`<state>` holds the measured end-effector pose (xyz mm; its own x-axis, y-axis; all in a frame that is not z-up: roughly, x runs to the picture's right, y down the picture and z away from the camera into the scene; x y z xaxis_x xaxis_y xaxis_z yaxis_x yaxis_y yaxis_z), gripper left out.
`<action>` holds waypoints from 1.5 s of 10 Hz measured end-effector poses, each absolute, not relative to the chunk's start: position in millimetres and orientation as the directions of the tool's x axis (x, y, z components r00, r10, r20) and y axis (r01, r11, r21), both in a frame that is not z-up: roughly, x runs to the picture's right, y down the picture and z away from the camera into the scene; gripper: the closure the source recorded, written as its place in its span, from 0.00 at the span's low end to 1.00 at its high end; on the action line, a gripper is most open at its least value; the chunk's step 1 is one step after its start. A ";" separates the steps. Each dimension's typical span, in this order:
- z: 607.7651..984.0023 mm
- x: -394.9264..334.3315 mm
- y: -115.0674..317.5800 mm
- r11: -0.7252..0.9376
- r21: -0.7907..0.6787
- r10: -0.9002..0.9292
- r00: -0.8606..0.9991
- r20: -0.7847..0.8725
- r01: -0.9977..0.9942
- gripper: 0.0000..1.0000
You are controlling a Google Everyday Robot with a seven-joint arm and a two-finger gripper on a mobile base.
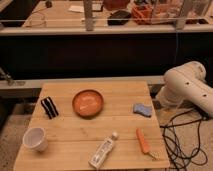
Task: Knock the eraser over
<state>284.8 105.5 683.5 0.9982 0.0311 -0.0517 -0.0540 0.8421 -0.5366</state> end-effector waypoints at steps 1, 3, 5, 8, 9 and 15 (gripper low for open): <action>683.5 284.4 105.4 0.842 -0.537 0.031 0.998 -0.051 -0.053 0.20; 683.6 284.5 105.5 0.842 -0.537 0.031 0.998 -0.051 -0.054 0.20; 683.6 284.5 105.5 0.842 -0.537 0.031 0.998 -0.051 -0.054 0.20; 683.7 284.5 105.6 0.842 -0.537 0.031 0.998 -0.051 -0.054 0.20; 683.7 284.5 105.6 0.842 -0.537 0.031 0.998 -0.051 -0.053 0.20; 682.7 281.3 106.1 0.844 -0.534 0.020 0.999 -0.048 -0.043 0.20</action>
